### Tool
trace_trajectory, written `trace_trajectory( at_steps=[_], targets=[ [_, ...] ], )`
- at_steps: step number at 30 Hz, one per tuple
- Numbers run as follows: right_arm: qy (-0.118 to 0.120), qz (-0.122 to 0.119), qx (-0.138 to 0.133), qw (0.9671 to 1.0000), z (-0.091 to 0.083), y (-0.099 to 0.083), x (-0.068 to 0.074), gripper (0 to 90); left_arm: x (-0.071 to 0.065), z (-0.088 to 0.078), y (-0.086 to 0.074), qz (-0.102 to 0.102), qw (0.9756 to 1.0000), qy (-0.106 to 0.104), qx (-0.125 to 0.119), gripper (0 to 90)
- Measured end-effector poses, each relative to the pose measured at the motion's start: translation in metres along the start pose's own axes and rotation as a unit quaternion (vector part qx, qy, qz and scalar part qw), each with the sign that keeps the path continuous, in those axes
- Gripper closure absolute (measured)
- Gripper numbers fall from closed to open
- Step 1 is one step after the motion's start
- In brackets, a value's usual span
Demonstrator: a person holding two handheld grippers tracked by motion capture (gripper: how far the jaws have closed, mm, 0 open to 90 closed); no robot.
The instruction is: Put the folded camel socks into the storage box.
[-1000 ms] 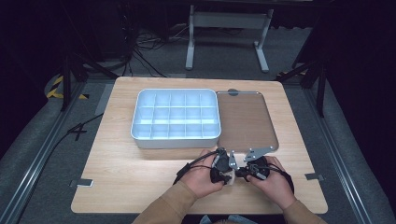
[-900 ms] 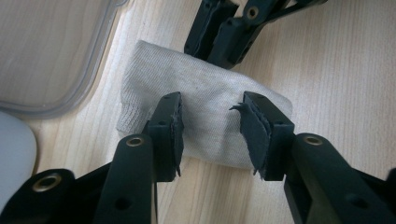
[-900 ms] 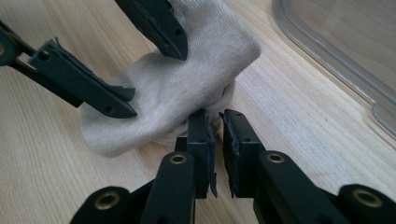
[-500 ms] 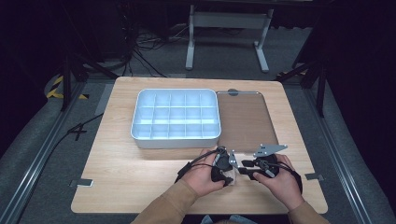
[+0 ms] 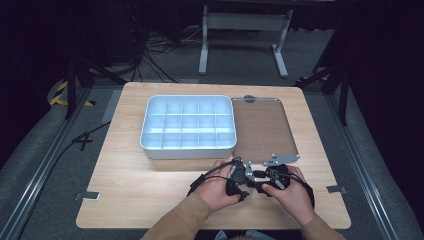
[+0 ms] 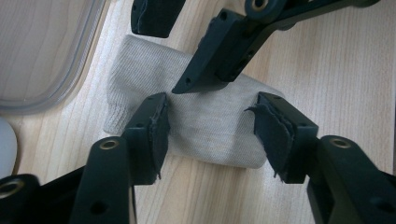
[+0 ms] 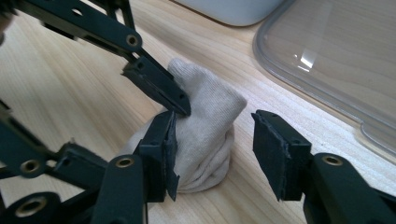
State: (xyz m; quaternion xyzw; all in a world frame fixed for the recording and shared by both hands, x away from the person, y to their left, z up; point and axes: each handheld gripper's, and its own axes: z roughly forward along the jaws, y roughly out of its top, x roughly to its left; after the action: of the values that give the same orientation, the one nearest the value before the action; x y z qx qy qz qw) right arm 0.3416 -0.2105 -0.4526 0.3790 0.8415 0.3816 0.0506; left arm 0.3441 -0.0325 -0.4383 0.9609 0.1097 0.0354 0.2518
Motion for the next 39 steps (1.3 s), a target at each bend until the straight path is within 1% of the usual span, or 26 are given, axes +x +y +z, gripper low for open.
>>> trace_trajectory(
  at_steps=[2,3,6,9,13,17,19,21,25,28,32,34,36,37,39],
  targets=[
    [-0.001,0.001,0.002,1.0000,0.001,0.000,-0.001,49.5,0.000,0.000,0.000,0.001,1.0000,0.000,0.000,43.7],
    [-0.001,0.004,0.006,1.0000,0.003,-0.001,-0.001,47.9,0.000,0.000,-0.001,0.000,1.0000,0.000,0.003,43.2],
    [-0.001,0.010,0.014,0.9998,0.006,-0.002,-0.002,47.4,0.000,0.000,-0.001,-0.001,1.0000,0.001,0.007,41.8],
    [0.004,0.014,0.021,0.9997,0.010,-0.003,-0.003,47.2,0.001,0.001,-0.002,-0.004,1.0000,0.002,0.003,41.1],
    [0.017,0.025,0.031,0.9991,0.014,-0.002,-0.005,48.3,0.001,0.000,-0.003,-0.007,0.9999,0.005,0.010,38.5],
    [0.025,0.028,0.036,0.9986,0.016,-0.002,-0.005,51.2,0.001,0.000,-0.004,-0.007,0.9999,0.008,0.008,37.8],
    [0.031,0.034,0.038,0.9982,0.016,-0.002,-0.005,53.3,0.001,0.001,-0.005,-0.011,0.9999,0.009,0.005,37.5],
    [0.038,0.040,0.040,0.9977,0.017,-0.002,-0.006,56.6,0.001,0.000,-0.006,-0.009,0.9999,0.010,0.006,37.2],
    [0.042,0.050,0.040,0.9971,0.017,-0.003,-0.005,60.0,0.000,0.000,-0.007,-0.012,0.9999,0.012,0.002,36.6],
    [0.048,0.054,0.042,0.9965,0.017,-0.002,-0.005,64.3,0.000,0.000,-0.008,-0.014,0.9998,0.013,0.003,36.4],
    [0.054,0.047,0.043,0.9965,0.017,-0.001,-0.003,71.6,0.001,-0.001,-0.010,-0.019,0.9997,0.012,0.000,36.3],
    [0.055,0.046,0.042,0.9966,0.017,-0.001,-0.003,72.5,0.001,-0.002,-0.011,-0.022,0.9997,0.011,0.000,36.1],
    [0.055,0.042,0.041,0.9968,0.017,0.000,-0.003,74.4,0.001,-0.004,-0.012,-0.030,0.9995,0.011,0.004,35.8],
    [0.054,0.039,0.042,0.9969,0.016,0.000,-0.002,75.3,0.001,-0.004,-0.012,-0.031,0.9994,0.013,0.005,35.5],
    [0.052,0.032,0.041,0.9973,0.015,0.002,-0.001,76.8,0.001,-0.008,-0.014,-0.026,0.9995,0.017,0.008,35.1]
  ],
)
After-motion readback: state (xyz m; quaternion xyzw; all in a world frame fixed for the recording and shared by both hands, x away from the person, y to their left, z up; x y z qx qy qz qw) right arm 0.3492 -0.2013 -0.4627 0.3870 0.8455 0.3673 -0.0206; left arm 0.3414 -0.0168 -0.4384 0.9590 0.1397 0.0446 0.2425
